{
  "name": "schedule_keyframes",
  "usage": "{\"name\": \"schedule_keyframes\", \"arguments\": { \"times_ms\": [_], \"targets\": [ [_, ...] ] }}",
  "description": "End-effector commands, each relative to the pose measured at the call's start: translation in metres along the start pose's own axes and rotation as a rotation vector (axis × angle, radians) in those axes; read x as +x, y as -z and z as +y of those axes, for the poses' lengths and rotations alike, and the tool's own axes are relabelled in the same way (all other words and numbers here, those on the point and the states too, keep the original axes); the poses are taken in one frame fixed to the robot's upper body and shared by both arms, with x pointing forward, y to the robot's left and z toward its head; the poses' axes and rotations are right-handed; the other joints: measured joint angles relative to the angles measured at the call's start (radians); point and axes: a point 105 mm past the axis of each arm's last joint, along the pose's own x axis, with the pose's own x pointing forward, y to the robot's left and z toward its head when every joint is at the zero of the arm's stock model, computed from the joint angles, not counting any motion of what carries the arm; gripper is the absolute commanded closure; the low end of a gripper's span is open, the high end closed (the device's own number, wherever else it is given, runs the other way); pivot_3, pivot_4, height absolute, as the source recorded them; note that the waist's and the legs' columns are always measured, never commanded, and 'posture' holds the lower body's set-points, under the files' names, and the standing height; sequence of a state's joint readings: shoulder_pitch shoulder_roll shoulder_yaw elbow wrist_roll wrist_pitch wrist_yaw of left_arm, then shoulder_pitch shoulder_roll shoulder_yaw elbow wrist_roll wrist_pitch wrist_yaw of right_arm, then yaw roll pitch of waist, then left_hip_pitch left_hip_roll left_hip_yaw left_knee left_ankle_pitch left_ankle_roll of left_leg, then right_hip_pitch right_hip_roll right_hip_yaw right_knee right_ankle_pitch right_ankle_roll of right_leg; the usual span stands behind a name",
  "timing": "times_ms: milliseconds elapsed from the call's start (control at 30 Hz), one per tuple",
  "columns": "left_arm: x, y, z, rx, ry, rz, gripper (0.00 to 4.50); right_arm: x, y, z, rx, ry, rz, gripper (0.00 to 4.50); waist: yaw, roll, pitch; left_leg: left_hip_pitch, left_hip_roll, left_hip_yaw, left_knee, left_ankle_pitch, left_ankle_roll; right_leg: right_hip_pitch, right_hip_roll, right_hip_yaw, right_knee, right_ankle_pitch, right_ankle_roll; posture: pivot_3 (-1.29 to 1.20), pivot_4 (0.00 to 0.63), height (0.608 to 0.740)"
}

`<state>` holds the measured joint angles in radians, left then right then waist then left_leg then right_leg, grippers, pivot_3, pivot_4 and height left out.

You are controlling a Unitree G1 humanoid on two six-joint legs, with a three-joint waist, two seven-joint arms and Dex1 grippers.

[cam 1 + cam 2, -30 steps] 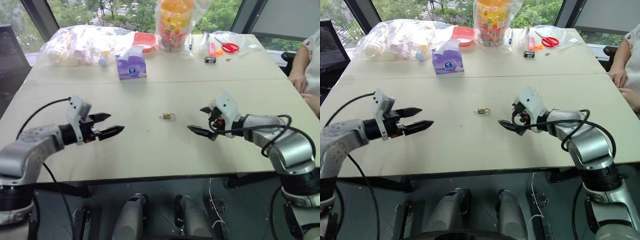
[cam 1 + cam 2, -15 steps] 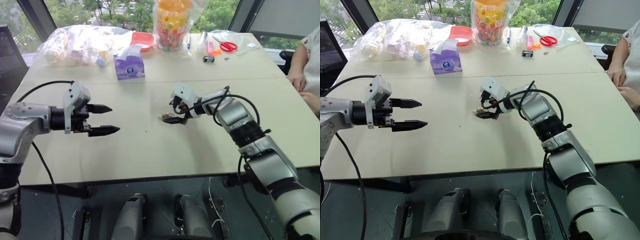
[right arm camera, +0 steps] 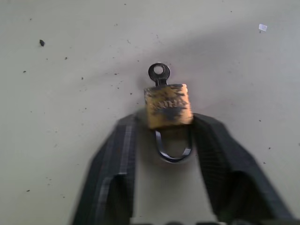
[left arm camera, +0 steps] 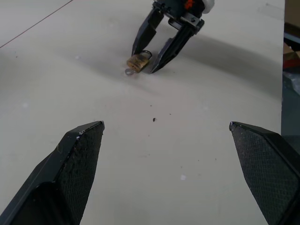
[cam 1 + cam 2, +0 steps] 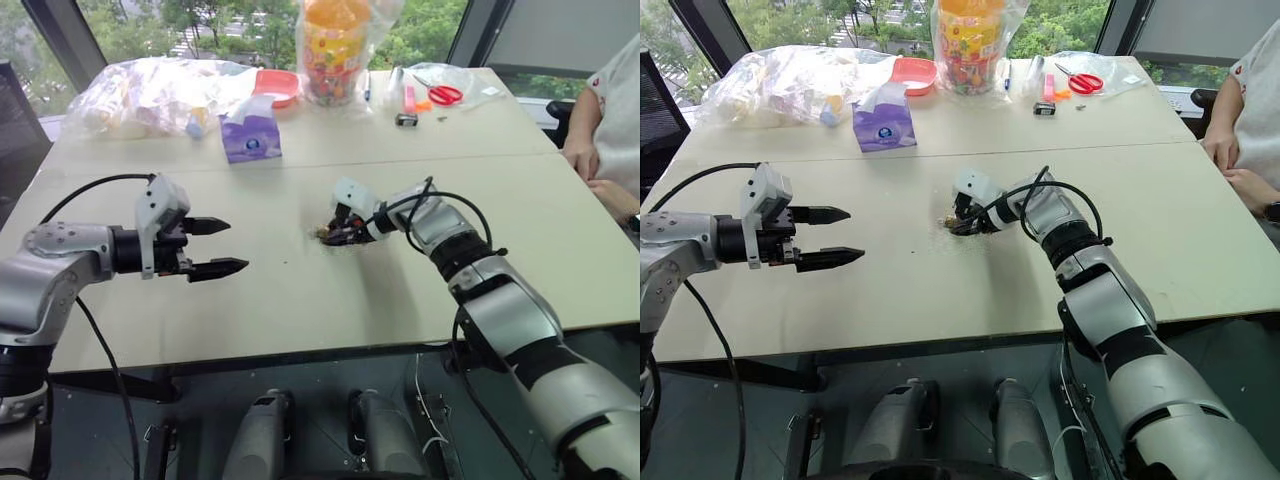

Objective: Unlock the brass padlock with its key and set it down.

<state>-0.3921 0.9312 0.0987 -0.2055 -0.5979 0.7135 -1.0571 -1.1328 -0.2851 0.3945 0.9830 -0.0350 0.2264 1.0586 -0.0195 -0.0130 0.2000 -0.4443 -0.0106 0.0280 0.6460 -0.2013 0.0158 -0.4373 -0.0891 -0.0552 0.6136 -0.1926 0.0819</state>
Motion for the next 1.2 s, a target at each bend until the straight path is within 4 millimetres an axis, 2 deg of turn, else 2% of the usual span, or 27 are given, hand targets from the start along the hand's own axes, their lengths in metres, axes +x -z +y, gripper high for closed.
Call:
{"name": "schedule_keyframes", "arguments": {
  "times_ms": [33, 300, 533, 1100, 1200],
  "targets": [
    [-0.002, -0.009, 0.000, 0.028, -0.017, -0.029, 0.00, 0.000, -0.013, -0.004, -0.049, 0.023, -0.031, 3.82, 0.000, 0.000, 0.000, 0.000, 0.001, 0.000, 0.000, 0.000, -0.001, 0.000, 0.001, 0.000, 0.000, 0.000, -0.001, 0.00, 0.150, 0.740],
    [0.001, -0.009, 0.004, 0.020, -0.019, -0.032, 0.00, -0.003, -0.009, 0.002, -0.114, -0.020, -0.026, 3.82, 0.001, 0.000, 0.000, 0.001, 0.002, 0.000, 0.000, 0.001, -0.002, -0.001, 0.002, 0.001, 0.001, 0.001, -0.003, 0.00, 0.150, 0.740],
    [0.006, -0.009, 0.006, 0.025, -0.016, -0.035, 0.00, -0.002, -0.005, 0.001, -0.041, -0.016, -0.027, 0.25, 0.001, 0.000, 0.000, 0.001, 0.002, 0.000, 0.000, 0.001, -0.002, -0.001, 0.002, 0.001, 0.001, 0.001, -0.003, 0.00, 0.150, 0.740],
    [0.007, -0.005, 0.005, 0.032, -0.029, -0.027, 0.00, 0.008, -0.017, 0.007, 0.054, -0.046, -0.089, 0.25, -0.001, 0.000, 0.000, 0.001, 0.003, 0.000, -0.001, 0.001, -0.002, -0.001, 0.002, 0.001, 0.001, 0.001, -0.003, 0.00, 0.150, 0.740],
    [0.007, -0.005, 0.005, 0.030, -0.030, -0.026, 0.00, 0.010, -0.015, 0.008, 0.064, -0.041, -0.090, 1.03, -0.001, 0.000, 0.000, 0.001, 0.003, 0.000, -0.001, 0.001, -0.002, -0.001, 0.002, 0.001, 0.001, 0.001, -0.003, 0.00, 0.150, 0.740]
  ]
}}
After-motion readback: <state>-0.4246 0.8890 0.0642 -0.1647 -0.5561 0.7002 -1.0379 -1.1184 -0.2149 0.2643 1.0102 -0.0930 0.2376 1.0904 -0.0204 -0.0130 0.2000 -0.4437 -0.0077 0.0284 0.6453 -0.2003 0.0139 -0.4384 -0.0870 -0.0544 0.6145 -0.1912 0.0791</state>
